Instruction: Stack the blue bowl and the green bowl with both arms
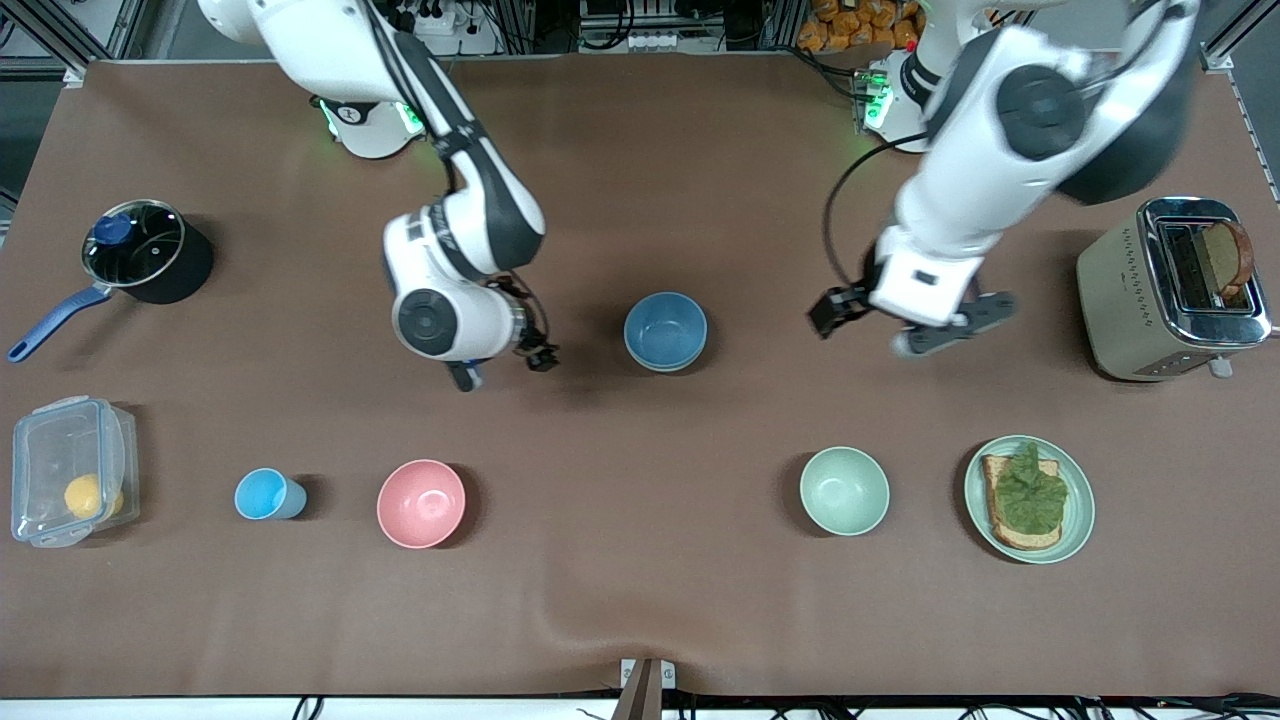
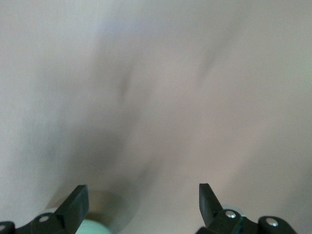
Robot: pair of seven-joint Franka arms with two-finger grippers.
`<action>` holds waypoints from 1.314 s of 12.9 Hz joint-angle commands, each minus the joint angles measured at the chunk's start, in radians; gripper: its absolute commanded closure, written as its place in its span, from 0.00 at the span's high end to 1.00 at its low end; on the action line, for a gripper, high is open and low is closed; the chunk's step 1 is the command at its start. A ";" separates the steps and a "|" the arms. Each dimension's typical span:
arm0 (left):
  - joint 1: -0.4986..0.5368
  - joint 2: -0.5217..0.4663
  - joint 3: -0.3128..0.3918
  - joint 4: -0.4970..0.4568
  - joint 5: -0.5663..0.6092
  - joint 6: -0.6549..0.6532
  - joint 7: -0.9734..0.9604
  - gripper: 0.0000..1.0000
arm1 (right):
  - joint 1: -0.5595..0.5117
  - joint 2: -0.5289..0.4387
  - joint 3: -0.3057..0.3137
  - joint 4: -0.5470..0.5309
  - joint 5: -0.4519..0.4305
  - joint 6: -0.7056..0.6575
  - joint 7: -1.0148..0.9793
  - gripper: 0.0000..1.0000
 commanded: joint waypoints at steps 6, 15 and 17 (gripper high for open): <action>0.059 -0.048 0.139 0.143 -0.017 -0.255 0.443 1.00 | -0.006 -0.114 -0.228 -0.004 -0.051 -0.272 -0.342 1.00; 0.006 -0.088 0.318 0.176 0.007 -0.354 0.646 1.00 | -0.165 -0.180 -0.297 0.056 -0.192 -0.375 -0.802 1.00; 0.006 -0.105 0.313 0.176 0.007 -0.354 0.646 1.00 | -0.326 -0.226 -0.189 0.056 -0.265 -0.367 -0.928 1.00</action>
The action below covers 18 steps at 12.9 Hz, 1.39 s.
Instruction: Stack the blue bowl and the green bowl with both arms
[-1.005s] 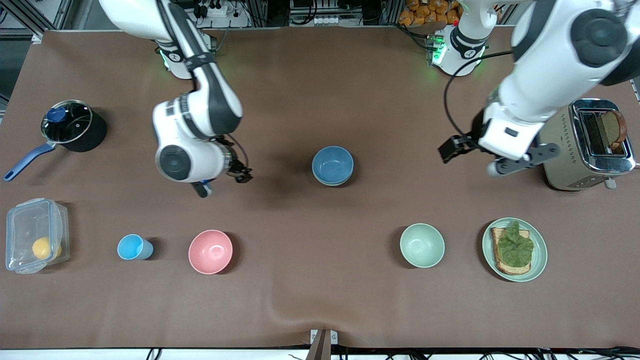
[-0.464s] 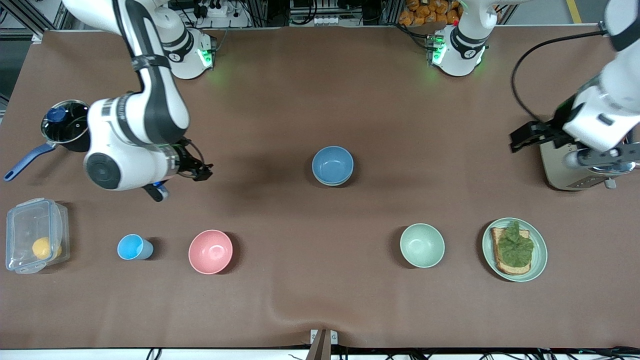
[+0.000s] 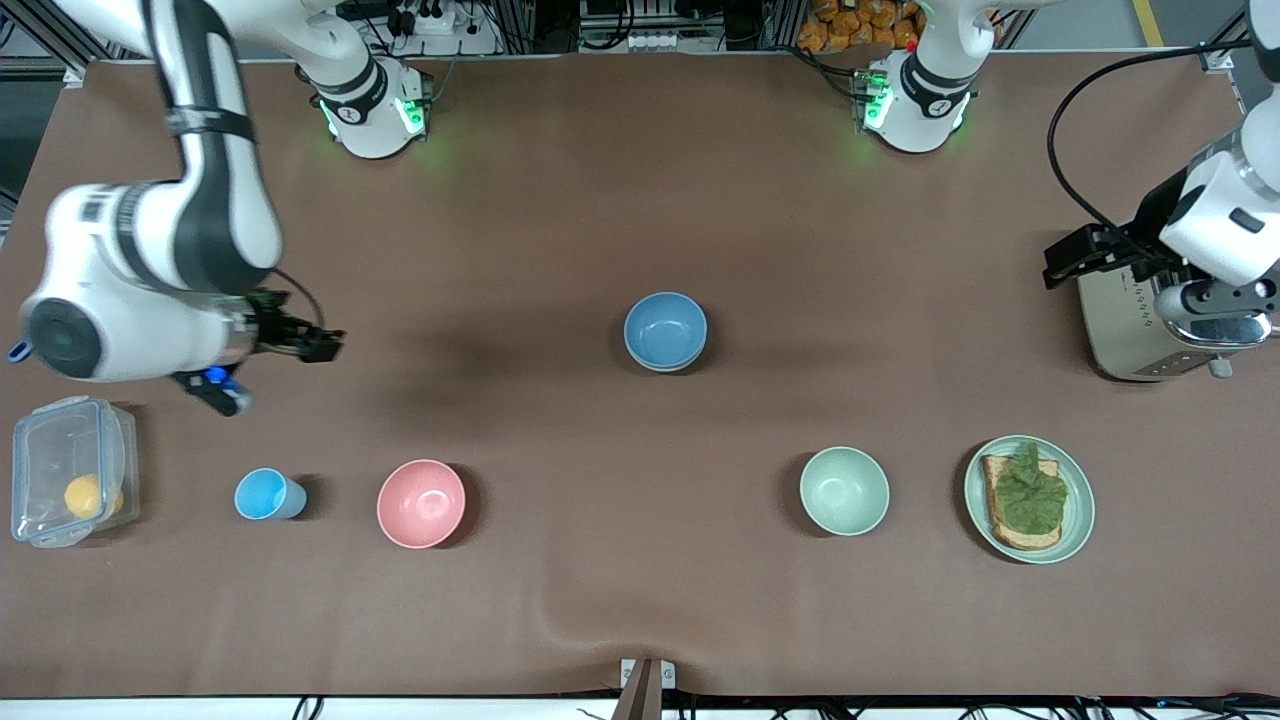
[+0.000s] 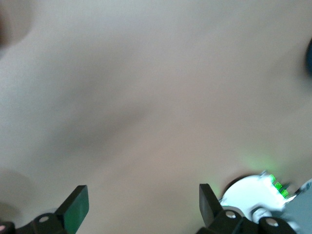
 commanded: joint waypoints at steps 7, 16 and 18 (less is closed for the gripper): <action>-0.007 -0.066 0.009 0.016 0.017 -0.063 0.025 1.00 | -0.452 -0.238 0.400 -0.014 -0.211 0.053 -0.336 1.00; -0.013 -0.146 0.035 -0.051 0.001 -0.100 0.069 1.00 | -0.457 -0.266 0.487 0.213 -0.215 0.001 -0.338 1.00; -0.015 -0.147 0.035 -0.059 0.003 -0.100 0.069 1.00 | -0.469 -0.269 0.487 0.229 -0.212 -0.006 -0.338 1.00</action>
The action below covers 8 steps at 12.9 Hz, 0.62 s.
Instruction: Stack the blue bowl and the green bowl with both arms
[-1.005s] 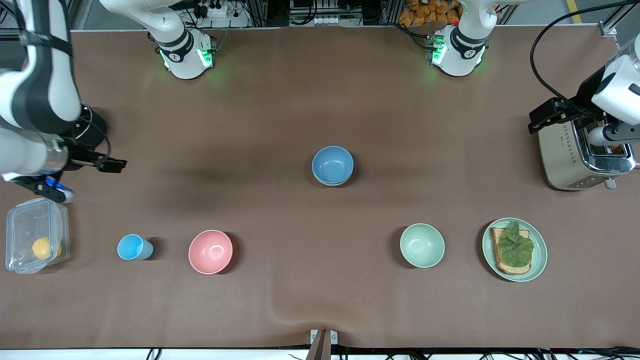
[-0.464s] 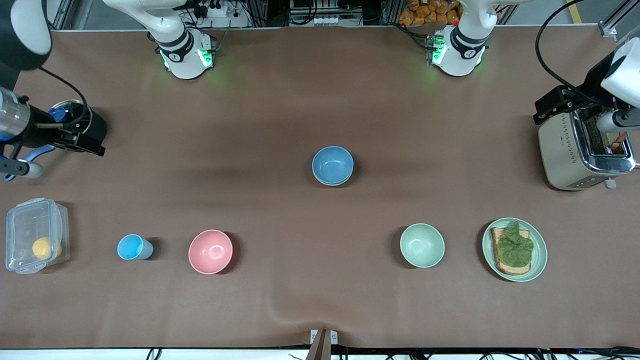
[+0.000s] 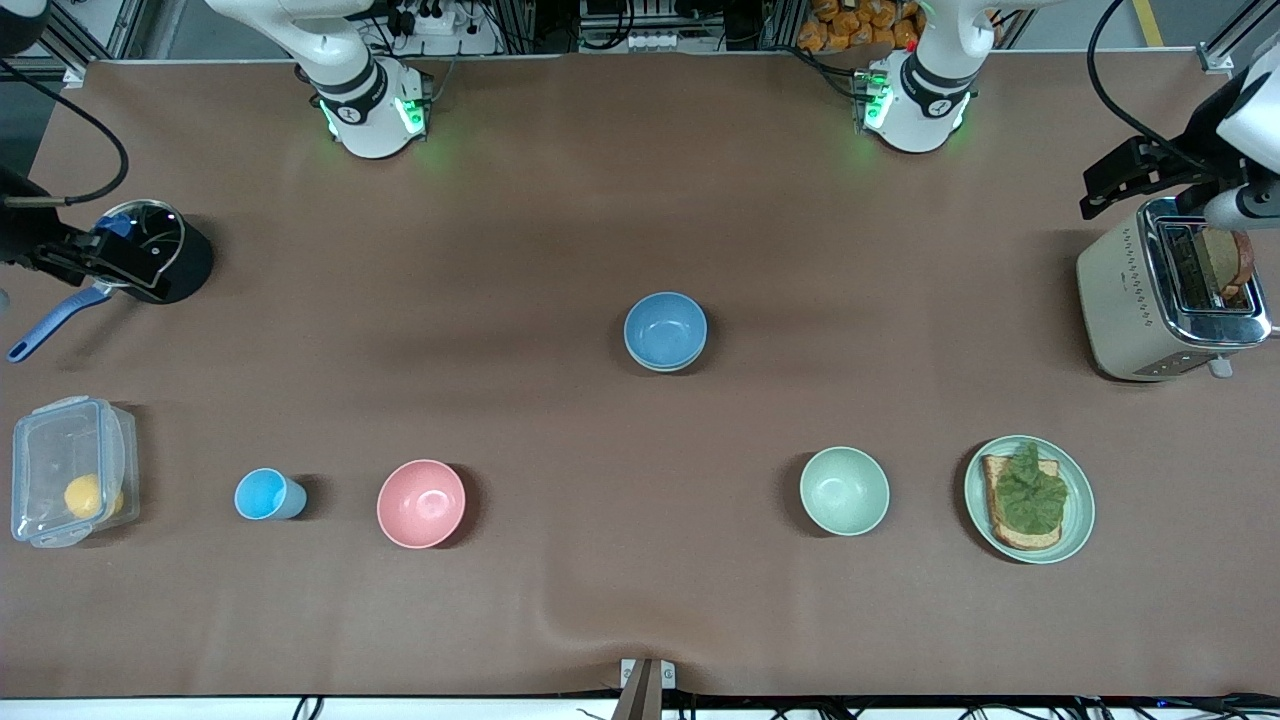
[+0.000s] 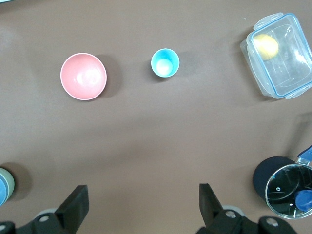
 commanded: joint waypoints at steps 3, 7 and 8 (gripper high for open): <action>-0.012 -0.025 0.009 -0.030 0.003 -0.009 0.002 1.00 | -0.035 -0.005 0.007 0.013 -0.016 -0.001 -0.012 1.00; -0.009 -0.025 -0.006 -0.021 0.004 -0.014 0.003 1.00 | -0.042 -0.018 0.002 0.001 -0.013 0.000 -0.075 1.00; -0.006 -0.025 -0.004 -0.019 0.004 -0.014 0.014 1.00 | -0.043 -0.043 0.003 -0.026 -0.013 0.015 -0.075 1.00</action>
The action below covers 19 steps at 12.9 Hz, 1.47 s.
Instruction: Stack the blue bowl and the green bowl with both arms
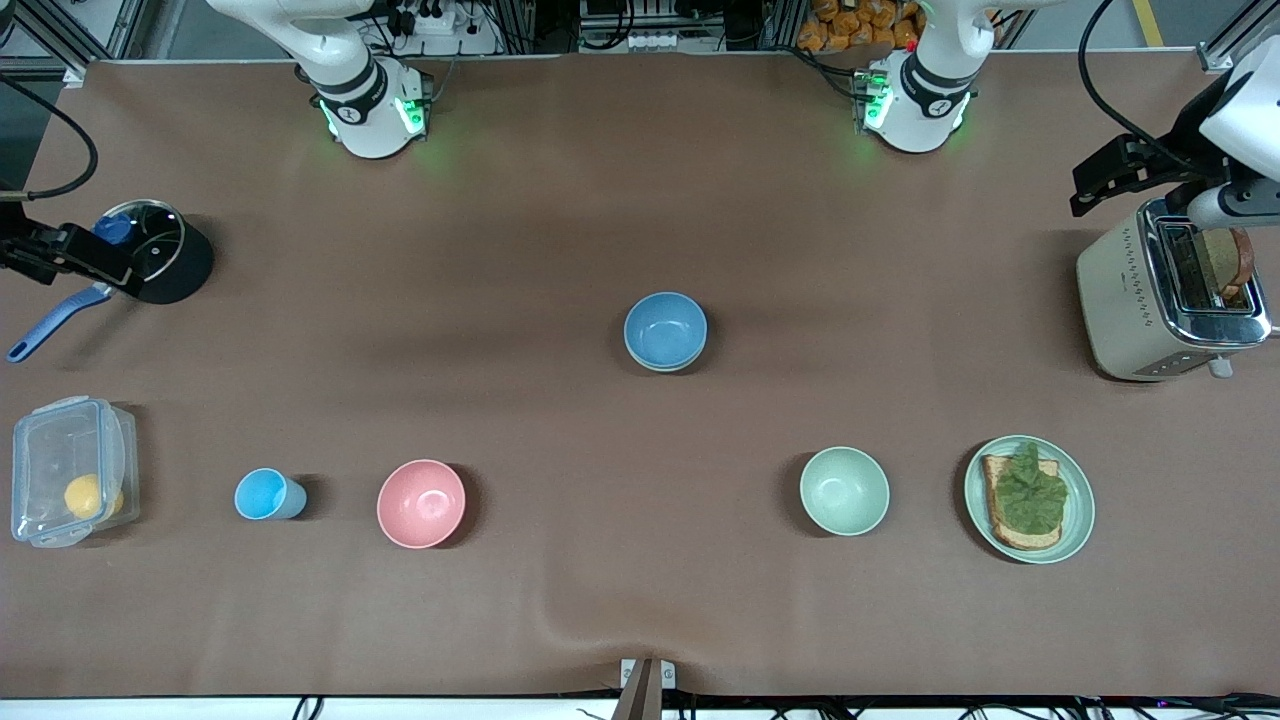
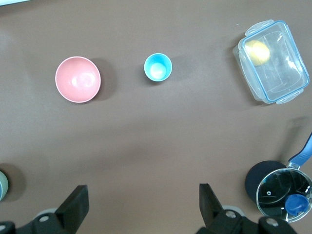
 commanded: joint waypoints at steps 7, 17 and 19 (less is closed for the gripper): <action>0.003 -0.009 -0.001 -0.017 0.006 -0.028 0.000 1.00 | -0.038 -0.070 0.019 -0.099 -0.010 0.068 -0.018 1.00; 0.001 -0.004 0.002 -0.009 0.020 -0.018 -0.054 1.00 | -0.036 -0.065 0.019 -0.098 -0.011 0.068 -0.021 1.00; 0.003 0.013 0.004 0.008 0.018 -0.018 -0.054 1.00 | -0.036 -0.065 0.019 -0.098 -0.011 0.068 -0.026 1.00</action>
